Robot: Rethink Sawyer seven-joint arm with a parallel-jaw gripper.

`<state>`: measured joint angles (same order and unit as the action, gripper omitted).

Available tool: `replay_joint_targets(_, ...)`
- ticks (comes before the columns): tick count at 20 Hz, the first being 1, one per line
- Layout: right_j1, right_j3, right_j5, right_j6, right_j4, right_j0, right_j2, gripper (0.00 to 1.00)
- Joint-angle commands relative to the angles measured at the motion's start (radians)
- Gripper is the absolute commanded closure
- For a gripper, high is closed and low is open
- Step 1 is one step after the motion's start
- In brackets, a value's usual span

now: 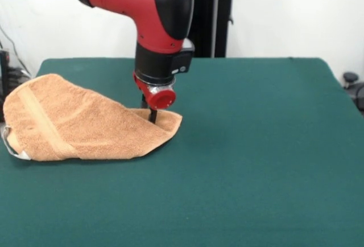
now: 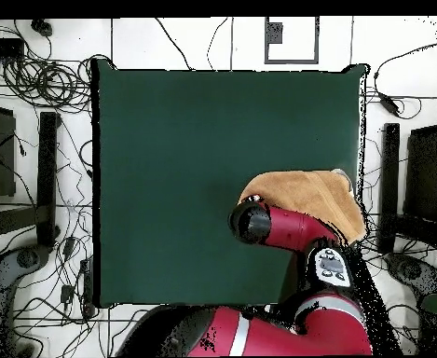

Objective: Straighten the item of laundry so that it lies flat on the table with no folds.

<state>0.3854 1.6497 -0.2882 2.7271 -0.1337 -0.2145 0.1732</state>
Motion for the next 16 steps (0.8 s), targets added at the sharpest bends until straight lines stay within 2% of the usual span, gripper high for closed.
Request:
replay_joint_targets(1, -0.141, -0.103, 0.024, 0.093, 0.066, 0.025, -0.076, 1.0)
replay_joint_targets(9, -0.129, -0.105, -0.024, 0.069, 0.079, 0.012, -0.089, 1.0)
replay_joint_targets(16, -0.097, -0.085, -0.058, 0.103, 0.085, 0.066, -0.041, 1.0)
